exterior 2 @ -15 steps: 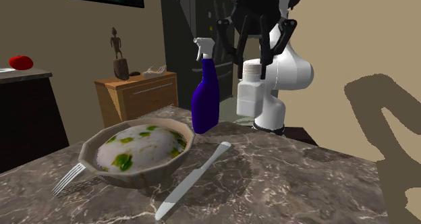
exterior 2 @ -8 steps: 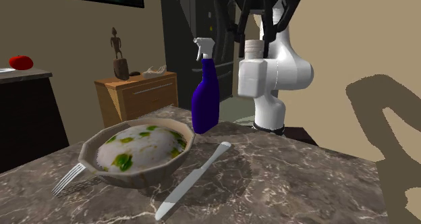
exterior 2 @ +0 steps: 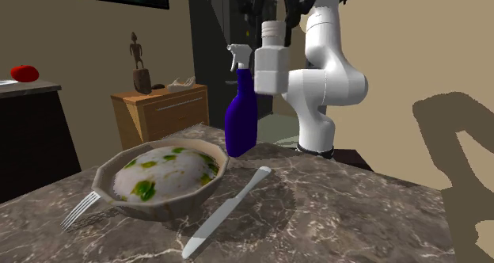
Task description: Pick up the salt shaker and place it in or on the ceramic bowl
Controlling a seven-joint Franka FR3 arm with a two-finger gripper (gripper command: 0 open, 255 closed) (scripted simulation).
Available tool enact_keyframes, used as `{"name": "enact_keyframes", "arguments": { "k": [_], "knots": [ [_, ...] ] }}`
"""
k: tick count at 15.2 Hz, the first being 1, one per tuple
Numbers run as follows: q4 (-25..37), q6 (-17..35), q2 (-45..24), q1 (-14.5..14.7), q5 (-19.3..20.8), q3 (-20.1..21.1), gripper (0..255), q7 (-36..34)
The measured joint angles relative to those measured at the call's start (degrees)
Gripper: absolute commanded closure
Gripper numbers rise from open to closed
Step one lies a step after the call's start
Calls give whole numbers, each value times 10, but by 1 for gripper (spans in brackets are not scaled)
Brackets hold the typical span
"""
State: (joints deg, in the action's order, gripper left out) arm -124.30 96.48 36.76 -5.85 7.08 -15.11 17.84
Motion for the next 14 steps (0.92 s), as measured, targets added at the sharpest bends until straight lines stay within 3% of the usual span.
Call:
{"name": "enact_keyframes", "arguments": {
  "k": [6, 11, 14],
  "knots": [
    [99, -2, -93, 0, 0, -71, 255, 77],
    [208, -18, -188, 1, -25, -139, 255, 155],
    [215, -5, -208, 0, -32, -154, 255, 173]
  ]
}}
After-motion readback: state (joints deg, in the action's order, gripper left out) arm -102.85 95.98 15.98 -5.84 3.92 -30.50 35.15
